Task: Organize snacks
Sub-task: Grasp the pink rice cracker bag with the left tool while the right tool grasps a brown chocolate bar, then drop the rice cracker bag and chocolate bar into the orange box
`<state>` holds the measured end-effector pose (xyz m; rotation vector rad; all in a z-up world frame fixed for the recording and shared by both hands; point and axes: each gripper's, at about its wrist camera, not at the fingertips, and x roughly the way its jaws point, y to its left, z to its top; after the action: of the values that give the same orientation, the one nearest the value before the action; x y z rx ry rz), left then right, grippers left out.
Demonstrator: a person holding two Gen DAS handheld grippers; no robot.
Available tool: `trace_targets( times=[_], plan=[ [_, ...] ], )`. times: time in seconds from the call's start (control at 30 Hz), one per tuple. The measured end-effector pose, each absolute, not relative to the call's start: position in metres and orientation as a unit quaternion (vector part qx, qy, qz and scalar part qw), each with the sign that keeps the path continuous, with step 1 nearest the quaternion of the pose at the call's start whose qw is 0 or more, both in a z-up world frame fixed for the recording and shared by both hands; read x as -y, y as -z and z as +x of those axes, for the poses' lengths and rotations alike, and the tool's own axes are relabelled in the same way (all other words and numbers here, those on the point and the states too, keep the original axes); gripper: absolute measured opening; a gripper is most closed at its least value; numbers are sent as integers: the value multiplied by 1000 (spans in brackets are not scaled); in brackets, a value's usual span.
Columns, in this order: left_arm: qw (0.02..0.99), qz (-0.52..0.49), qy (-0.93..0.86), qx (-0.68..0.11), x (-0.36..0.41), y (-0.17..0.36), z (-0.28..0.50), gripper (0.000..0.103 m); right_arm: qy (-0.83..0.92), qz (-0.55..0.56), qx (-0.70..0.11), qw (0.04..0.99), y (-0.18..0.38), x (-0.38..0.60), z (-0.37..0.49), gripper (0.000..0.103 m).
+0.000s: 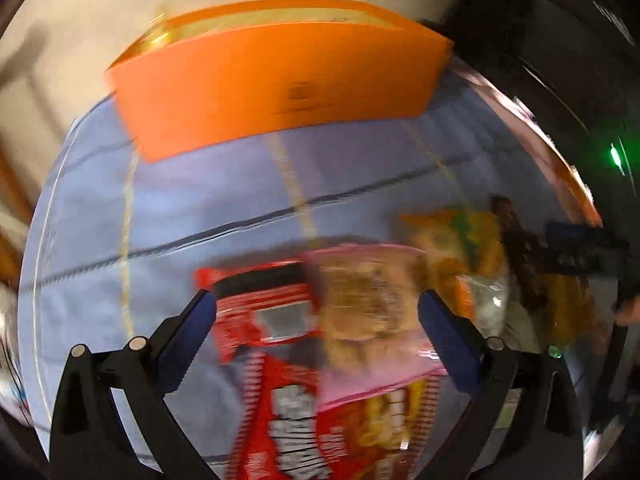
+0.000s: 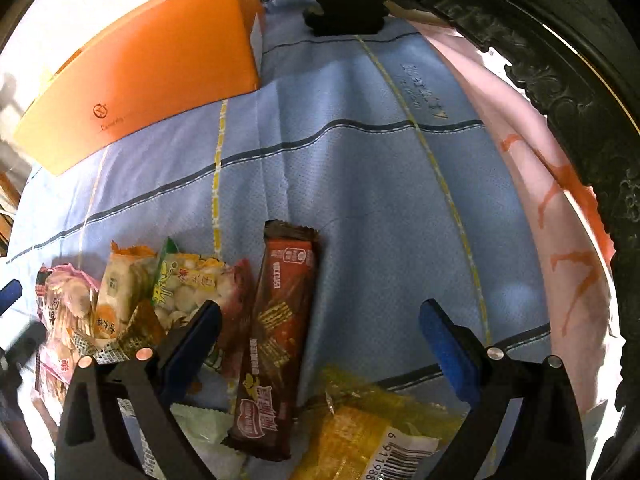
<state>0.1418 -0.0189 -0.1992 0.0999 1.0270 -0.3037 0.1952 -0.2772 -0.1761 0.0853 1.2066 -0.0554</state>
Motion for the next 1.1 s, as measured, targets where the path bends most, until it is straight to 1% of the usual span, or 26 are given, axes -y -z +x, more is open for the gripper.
trace_targets(
  times=[0.13,0.2,0.23,0.27,0.3,0.33,0.37,0.4,0.43,0.47,0.53,0.7,0.8,0.9,1.0,1.1],
  plan=[
    [843,131,120,-508,51,224,146,99,22,41,-565,824,177,276,194,99],
    [848,160,104,-494,56,231,148,99,19,49,-567,822,176,279,189,99],
    [848,160,102,-495,56,231,149,99,17,55,-568,821,176,282,188,96],
    [848,156,100,-496,54,229,151,91,7,64,-566,822,176,283,186,87],
    [848,158,96,-496,54,227,150,83,-21,88,-563,822,174,281,183,56],
    [848,166,92,-495,53,223,149,64,-31,91,-560,823,170,281,183,32],
    [847,158,104,-496,51,217,147,51,-24,74,-558,826,166,276,181,29],
    [846,134,122,-501,49,209,146,45,-18,56,-555,830,162,271,179,24],
    [838,90,148,-518,45,204,146,44,-18,53,-554,831,159,269,177,23],
    [836,83,149,-521,41,201,148,44,-24,66,-555,829,156,270,175,23],
    [840,103,129,-516,44,201,144,44,-20,83,-547,833,145,274,168,23],
    [843,37,149,-516,23,173,142,43,-15,94,-518,850,109,286,158,23],
    [861,21,141,-488,-2,136,146,43,-28,108,-494,862,78,294,161,23],
    [872,1,130,-471,-26,102,166,44,-49,83,-459,883,37,284,182,23],
    [890,7,94,-447,-51,63,200,44,-69,74,-425,900,1,270,216,23],
    [914,25,45,-403,-71,23,246,44,-90,43,-380,920,-42,245,257,23]
  ],
)
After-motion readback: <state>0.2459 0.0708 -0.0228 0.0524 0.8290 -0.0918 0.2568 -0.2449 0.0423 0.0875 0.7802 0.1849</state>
